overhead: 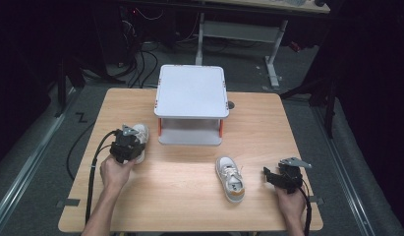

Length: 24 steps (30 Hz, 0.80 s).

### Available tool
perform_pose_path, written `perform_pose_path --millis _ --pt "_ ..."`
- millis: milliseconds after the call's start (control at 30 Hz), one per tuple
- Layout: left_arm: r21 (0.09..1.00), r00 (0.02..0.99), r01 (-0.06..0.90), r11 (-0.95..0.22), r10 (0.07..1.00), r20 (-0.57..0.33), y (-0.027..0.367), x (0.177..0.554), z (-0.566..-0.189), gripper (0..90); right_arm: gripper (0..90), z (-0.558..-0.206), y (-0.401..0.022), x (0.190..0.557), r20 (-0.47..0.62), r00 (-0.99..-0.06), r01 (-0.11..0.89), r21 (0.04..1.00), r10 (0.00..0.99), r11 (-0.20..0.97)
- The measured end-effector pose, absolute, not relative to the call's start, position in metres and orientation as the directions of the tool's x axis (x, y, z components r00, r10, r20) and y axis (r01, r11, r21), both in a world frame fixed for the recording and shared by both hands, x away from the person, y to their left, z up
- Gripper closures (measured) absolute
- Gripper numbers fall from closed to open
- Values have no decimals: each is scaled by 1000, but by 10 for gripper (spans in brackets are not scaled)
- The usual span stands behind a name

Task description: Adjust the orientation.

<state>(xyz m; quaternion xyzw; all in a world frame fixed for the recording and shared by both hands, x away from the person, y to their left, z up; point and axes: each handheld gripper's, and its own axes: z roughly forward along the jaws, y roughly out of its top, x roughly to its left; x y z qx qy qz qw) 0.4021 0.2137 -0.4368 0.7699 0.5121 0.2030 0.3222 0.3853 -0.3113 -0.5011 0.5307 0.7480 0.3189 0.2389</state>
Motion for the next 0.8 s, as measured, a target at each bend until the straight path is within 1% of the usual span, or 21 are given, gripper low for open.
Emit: perform_pose_path --millis 233,533,800 --pt "714 454 621 -323 891 9 201 388 -428 798 337 -501 -311 385 -19 -323 642 731 946 234" --pt "737 511 569 -363 859 28 183 373 -417 798 336 -501 -311 385 -19 -324 641 730 946 235" --pt "731 588 533 -426 807 42 160 361 -414 797 335 -501 -311 385 -19 -324 641 730 946 235"
